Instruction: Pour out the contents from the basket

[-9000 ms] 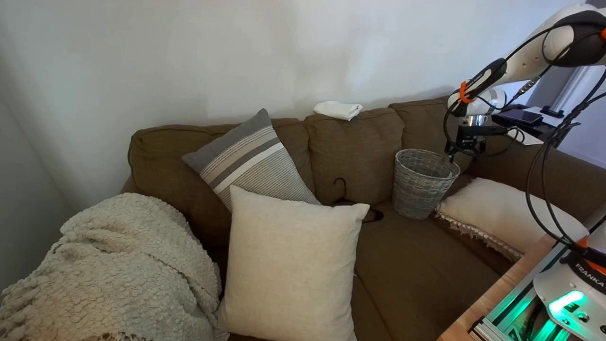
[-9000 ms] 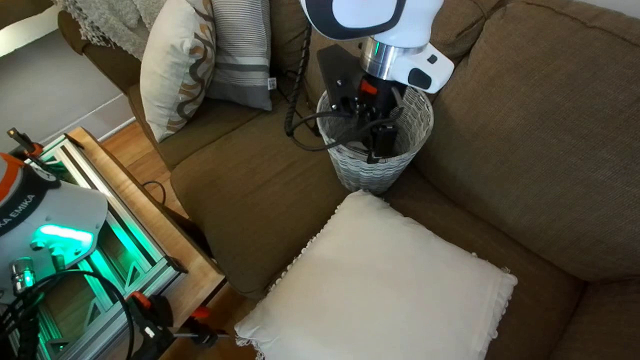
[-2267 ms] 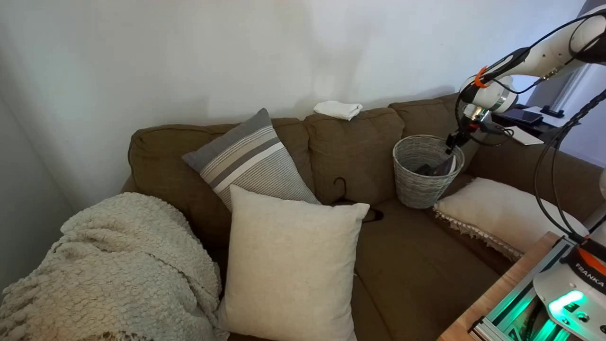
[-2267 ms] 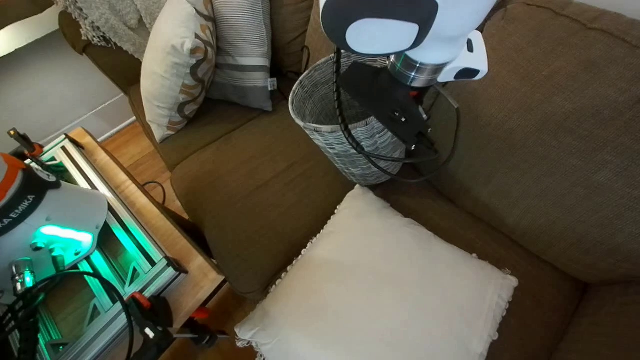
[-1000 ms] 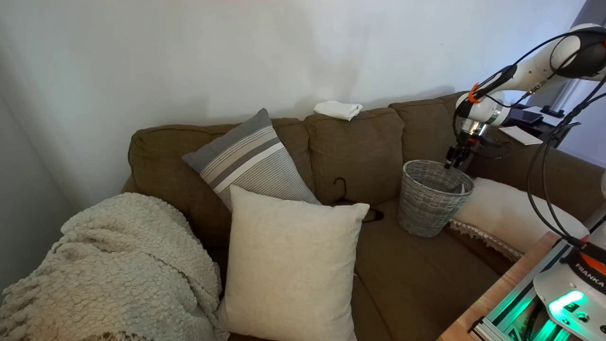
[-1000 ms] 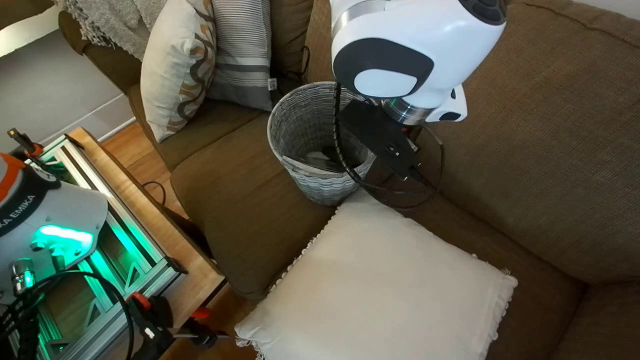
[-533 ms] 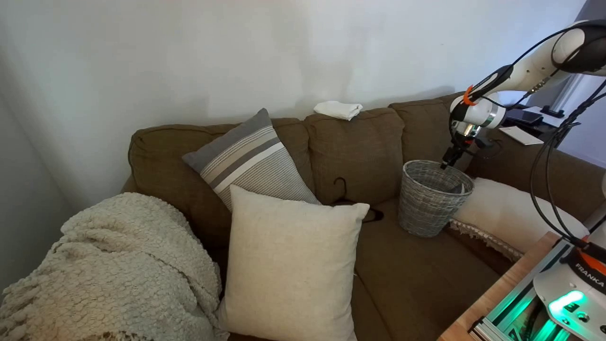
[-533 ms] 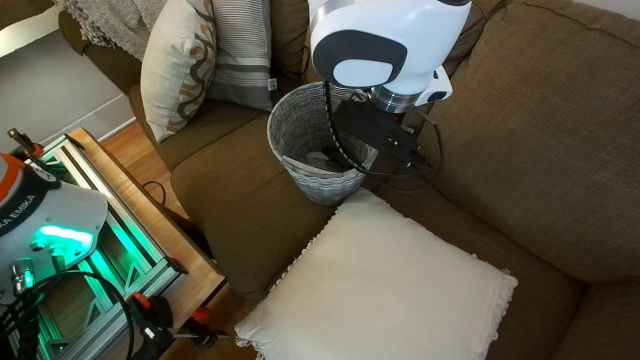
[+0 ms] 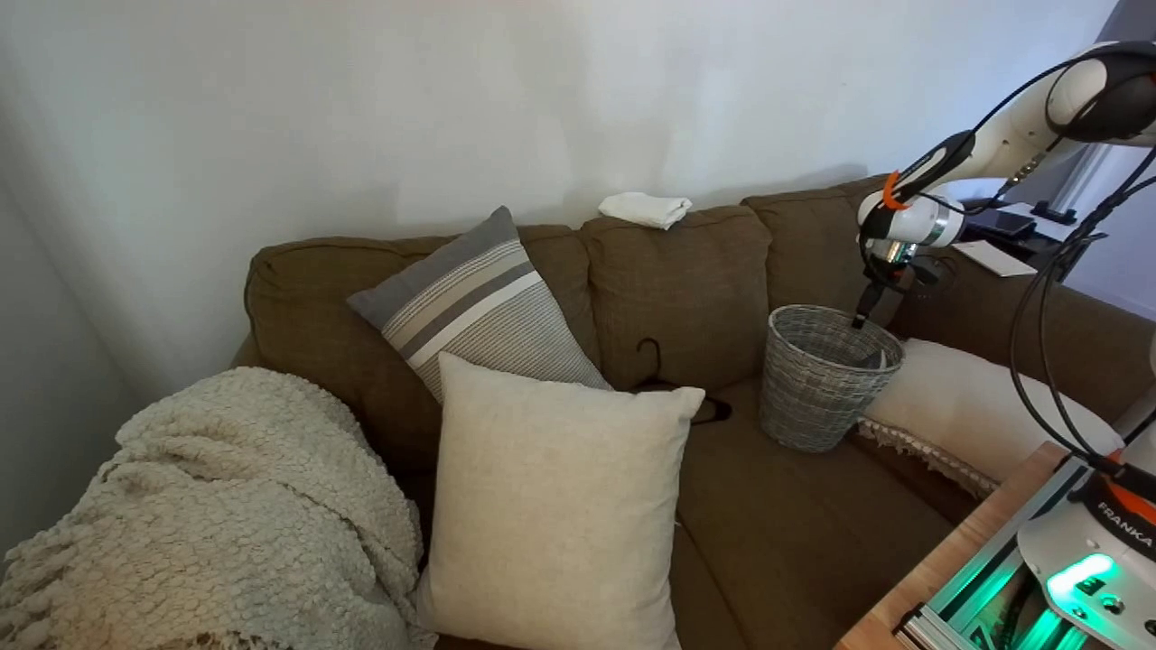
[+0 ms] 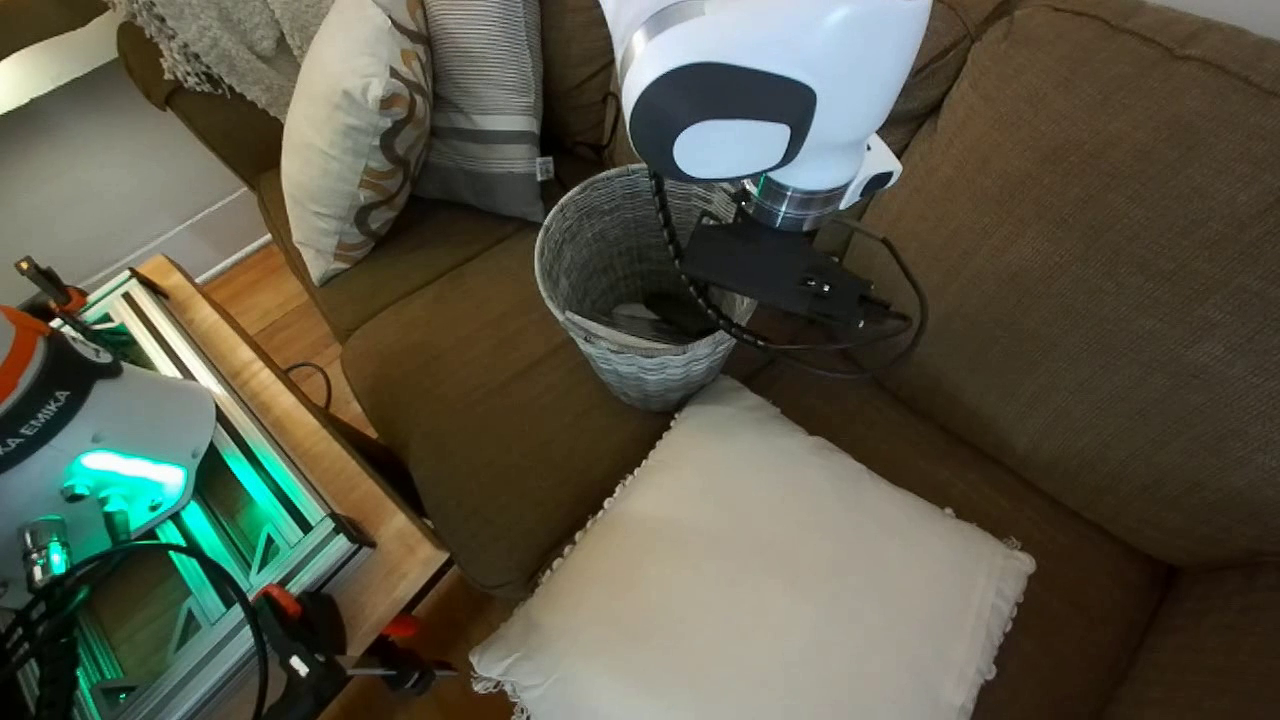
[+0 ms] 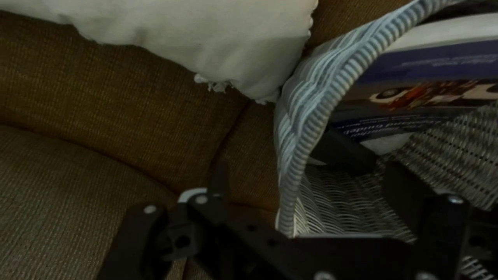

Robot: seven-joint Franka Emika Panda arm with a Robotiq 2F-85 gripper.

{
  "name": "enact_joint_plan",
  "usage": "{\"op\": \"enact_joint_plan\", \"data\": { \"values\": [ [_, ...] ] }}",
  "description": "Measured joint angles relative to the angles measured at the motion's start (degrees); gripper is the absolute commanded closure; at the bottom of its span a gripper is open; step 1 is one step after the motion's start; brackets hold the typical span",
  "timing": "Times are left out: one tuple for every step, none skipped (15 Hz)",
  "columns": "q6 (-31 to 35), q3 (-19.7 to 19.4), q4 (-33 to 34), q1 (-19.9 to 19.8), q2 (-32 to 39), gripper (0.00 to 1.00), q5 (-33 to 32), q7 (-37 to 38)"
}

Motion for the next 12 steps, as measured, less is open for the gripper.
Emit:
{"op": "enact_joint_plan", "data": {
  "values": [
    [0.0,0.0,0.2,0.2,0.2,0.0,0.0,0.0],
    [0.0,0.0,0.3,0.3,0.3,0.0,0.0,0.0],
    [0.0,0.0,0.4,0.4,0.5,0.0,0.0,0.0],
    [0.0,0.0,0.4,0.5,0.5,0.0,0.0,0.0],
    [0.4,0.1,0.4,0.5,0.5,0.0,0.2,0.0],
    [1.5,0.4,0.4,0.5,0.6,0.0,0.3,0.0],
    [2.8,0.8,0.4,0.5,0.8,0.0,0.5,0.0],
    [4.3,1.3,0.4,0.5,1.3,0.0,0.7,0.0],
    [5.9,1.8,0.3,0.5,1.8,0.0,0.7,-0.1],
    [7.4,2.3,0.3,0.5,2.3,0.0,0.7,-0.2],
    [9.0,2.7,0.3,0.5,3.0,0.05,0.7,-0.2],
    [10.5,3.0,0.3,0.5,3.6,0.26,0.7,-0.2]
  ]
}}
